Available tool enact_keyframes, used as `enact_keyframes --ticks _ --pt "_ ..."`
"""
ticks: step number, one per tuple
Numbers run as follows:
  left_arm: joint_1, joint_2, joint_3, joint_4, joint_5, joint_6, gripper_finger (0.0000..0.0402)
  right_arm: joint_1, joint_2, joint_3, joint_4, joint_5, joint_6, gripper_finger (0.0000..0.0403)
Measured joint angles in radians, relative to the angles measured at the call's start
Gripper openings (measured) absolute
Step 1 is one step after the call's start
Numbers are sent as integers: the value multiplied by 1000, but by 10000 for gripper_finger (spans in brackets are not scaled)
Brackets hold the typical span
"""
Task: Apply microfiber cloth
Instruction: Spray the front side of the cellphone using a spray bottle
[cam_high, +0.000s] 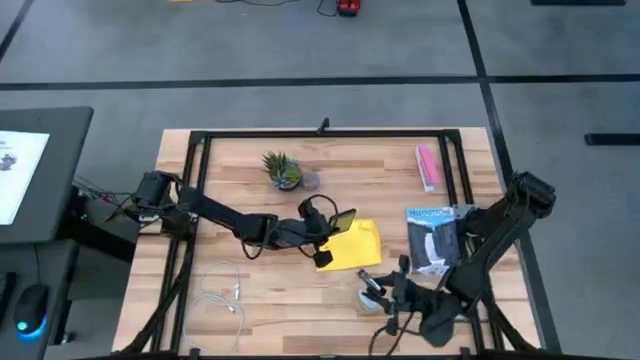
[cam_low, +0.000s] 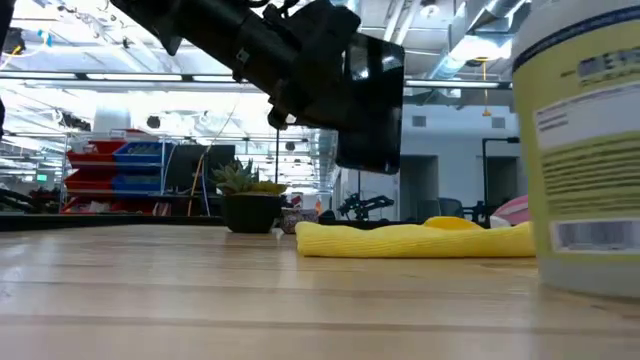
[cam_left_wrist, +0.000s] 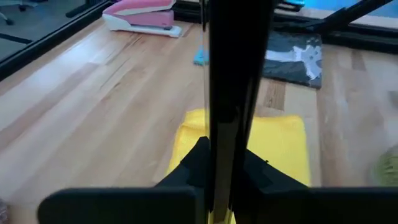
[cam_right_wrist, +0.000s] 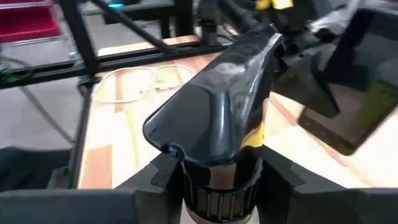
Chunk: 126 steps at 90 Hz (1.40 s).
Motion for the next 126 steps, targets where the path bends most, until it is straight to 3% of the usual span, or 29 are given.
enact_keyframes --ticks 27,65,93,126 --pt "-12 1 0 22 114 -196 13 -41 27 39 -78 -12 66 120" --pt "-10 -76 0 57 112 -135 13 -52 25 38 -137 -50 100 121" --pt "-12 -86 0 50 111 -114 13 -52 31 28 -156 -159 16 248" --pt "-17 -86 0 56 111 -89 13 -30 -37 30 -152 -214 -131 265"
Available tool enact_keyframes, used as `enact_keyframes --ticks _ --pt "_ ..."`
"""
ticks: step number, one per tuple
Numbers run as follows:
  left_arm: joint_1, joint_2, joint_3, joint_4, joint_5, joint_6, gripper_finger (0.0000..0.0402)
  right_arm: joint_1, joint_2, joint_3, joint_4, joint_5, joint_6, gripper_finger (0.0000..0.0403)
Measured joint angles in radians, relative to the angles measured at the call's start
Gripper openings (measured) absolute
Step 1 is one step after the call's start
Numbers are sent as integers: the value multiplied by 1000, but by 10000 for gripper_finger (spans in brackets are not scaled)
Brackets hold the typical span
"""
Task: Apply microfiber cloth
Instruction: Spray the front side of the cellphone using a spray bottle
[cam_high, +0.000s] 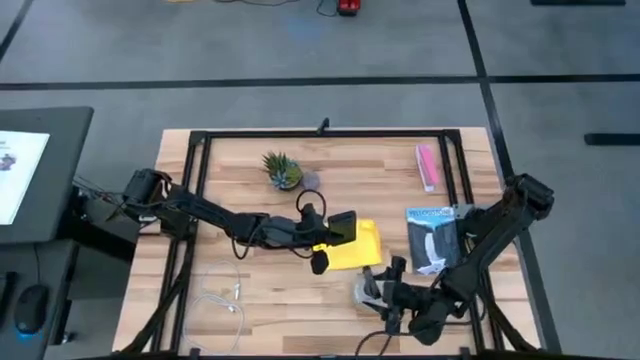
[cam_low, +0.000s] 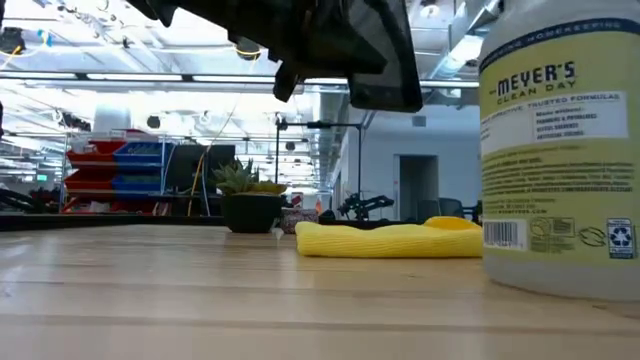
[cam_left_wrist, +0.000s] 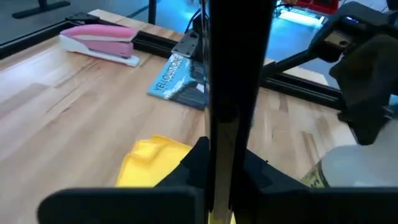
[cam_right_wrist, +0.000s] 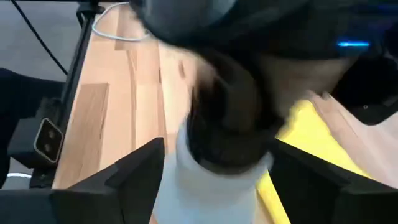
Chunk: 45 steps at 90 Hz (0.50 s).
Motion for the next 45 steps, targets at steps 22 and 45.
enact_keyframes --ticks 22,45 --pt "0 0 0 1 0 0 13 0 -73 2 -50 6 -33 265" --pt "0 0 0 1 0 7 13 -25 -82 2 -78 13 -33 265"
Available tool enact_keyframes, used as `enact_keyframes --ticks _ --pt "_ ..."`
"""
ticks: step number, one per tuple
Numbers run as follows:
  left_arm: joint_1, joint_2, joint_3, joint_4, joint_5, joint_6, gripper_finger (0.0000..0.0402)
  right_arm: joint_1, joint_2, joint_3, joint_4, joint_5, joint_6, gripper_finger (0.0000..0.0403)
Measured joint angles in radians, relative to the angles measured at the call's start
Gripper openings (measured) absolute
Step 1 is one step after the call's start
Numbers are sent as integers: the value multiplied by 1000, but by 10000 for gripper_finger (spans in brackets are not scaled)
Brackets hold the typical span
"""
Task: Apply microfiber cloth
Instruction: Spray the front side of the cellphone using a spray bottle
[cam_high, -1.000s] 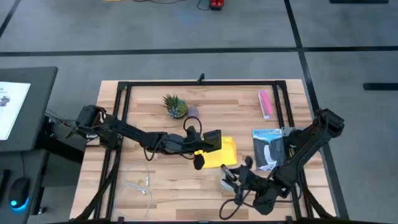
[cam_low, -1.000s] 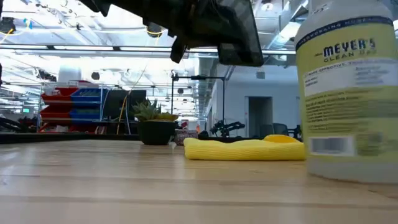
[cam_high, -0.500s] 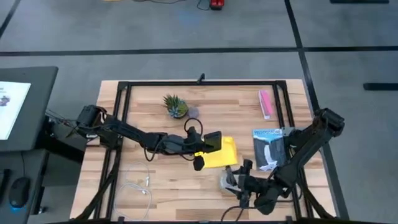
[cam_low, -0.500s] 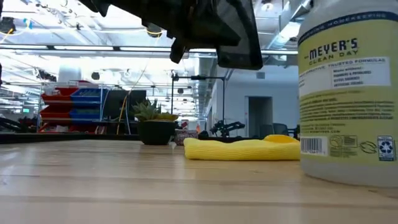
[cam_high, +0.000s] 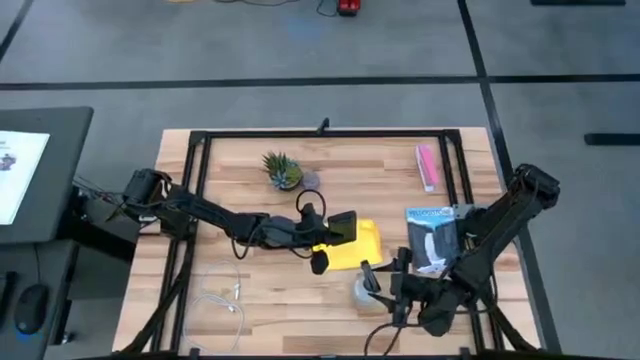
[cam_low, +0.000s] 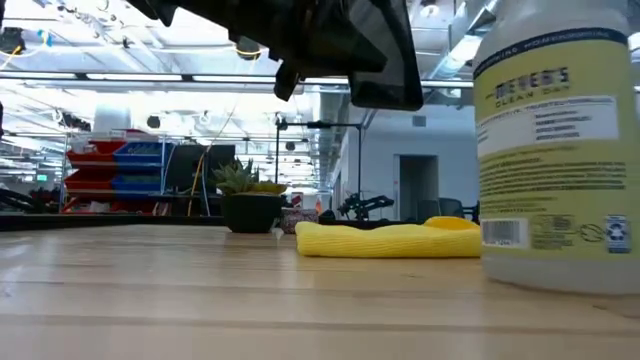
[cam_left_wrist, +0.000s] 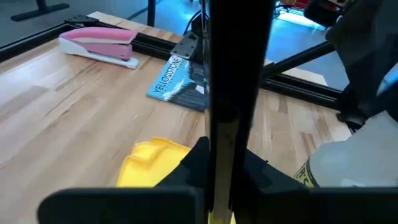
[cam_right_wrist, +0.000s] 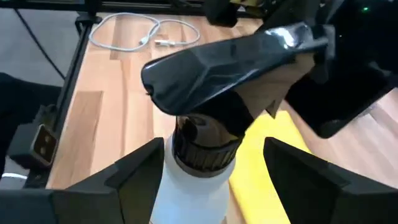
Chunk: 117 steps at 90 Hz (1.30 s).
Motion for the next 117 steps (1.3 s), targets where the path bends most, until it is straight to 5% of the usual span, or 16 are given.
enact_keyframes --ticks 48,83,117 --pt "-5 0 0 -2 0 14 13 -56 8 0 -9 -100 26 268" --pt "-7 0 0 -2 0 18 13 -84 9 -6 -81 -157 66 372" --pt "-7 0 0 -3 0 19 13 -91 9 -7 -188 -58 149 387"
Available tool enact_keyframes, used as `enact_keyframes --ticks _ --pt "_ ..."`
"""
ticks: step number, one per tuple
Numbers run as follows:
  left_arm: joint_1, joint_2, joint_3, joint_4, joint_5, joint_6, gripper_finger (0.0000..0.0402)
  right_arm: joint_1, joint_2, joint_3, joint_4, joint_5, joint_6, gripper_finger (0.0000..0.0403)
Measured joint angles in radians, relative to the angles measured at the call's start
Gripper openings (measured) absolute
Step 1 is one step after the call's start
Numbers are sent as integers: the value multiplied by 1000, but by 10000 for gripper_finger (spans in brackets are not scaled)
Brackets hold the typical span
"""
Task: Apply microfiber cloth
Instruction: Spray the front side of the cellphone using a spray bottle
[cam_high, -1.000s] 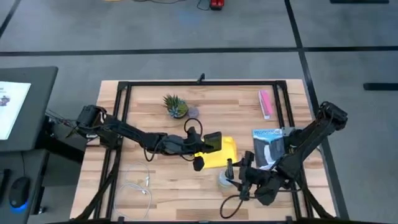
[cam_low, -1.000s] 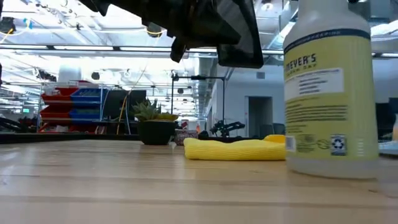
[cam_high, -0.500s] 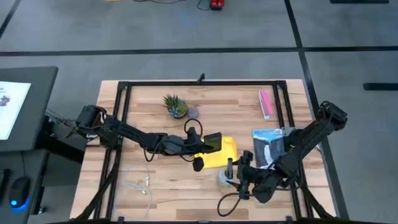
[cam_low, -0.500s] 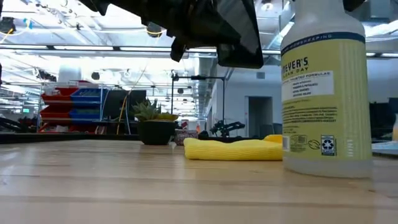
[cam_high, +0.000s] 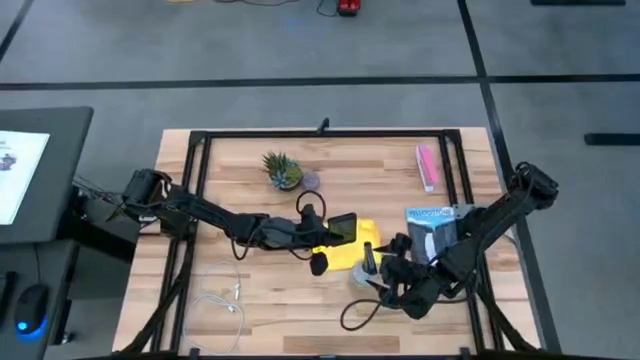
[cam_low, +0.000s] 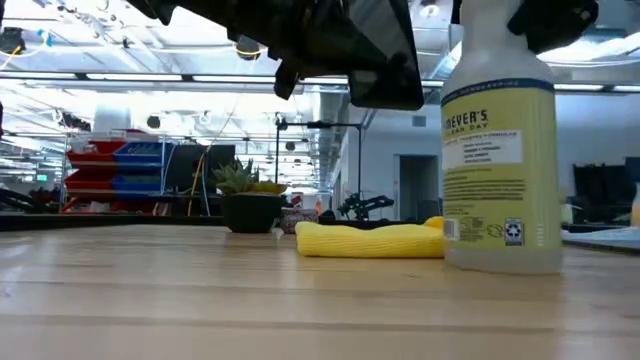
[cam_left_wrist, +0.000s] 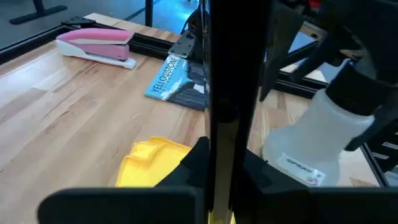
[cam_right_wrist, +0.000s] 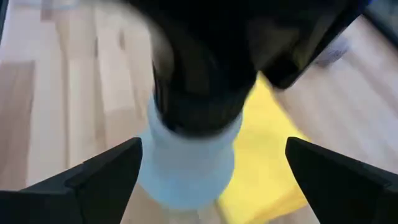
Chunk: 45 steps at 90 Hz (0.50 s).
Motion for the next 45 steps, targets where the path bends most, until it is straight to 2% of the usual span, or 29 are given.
enact_keyframes --ticks 21,45 --pt "0 0 0 0 0 13 13 4 -9 0 0 41 -11 387" --pt "5 0 0 45 0 91 13 3 -91 0 -12 69 -47 387"
